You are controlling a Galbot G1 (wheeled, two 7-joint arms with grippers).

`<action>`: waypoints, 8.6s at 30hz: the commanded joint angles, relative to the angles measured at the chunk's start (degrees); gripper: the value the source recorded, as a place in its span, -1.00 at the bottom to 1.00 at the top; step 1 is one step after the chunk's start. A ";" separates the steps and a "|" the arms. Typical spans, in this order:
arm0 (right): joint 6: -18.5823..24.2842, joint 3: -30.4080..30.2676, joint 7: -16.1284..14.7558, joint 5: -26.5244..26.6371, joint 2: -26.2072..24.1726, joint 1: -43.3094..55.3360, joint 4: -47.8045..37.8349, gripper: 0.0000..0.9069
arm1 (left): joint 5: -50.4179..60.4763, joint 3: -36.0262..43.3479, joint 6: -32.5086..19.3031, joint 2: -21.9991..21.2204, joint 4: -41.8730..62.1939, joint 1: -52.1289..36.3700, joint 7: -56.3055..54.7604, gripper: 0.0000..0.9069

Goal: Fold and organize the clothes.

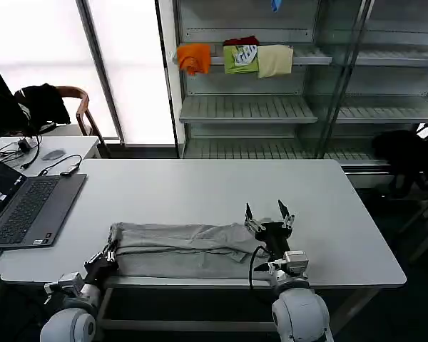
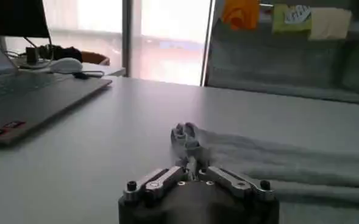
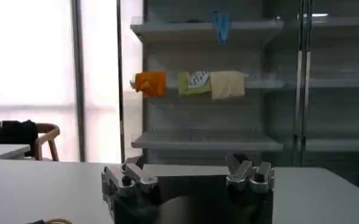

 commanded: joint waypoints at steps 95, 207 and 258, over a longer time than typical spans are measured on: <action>-3.60 2.05 3.20 2.31 -2.01 -2.72 -1.81 1.00 | -13.78 -0.42 5.25 2.07 -17.14 -2.11 3.84 1.00; 1.31 6.84 3.68 11.41 -10.16 -4.34 -9.48 1.00 | 7.31 23.22 12.51 2.00 -3.14 -17.59 2.72 -0.91; -13.73 -2.32 0.40 38.53 -1.26 19.40 -20.33 1.00 | -4.98 8.82 1.27 3.85 -1.34 -17.99 1.90 1.00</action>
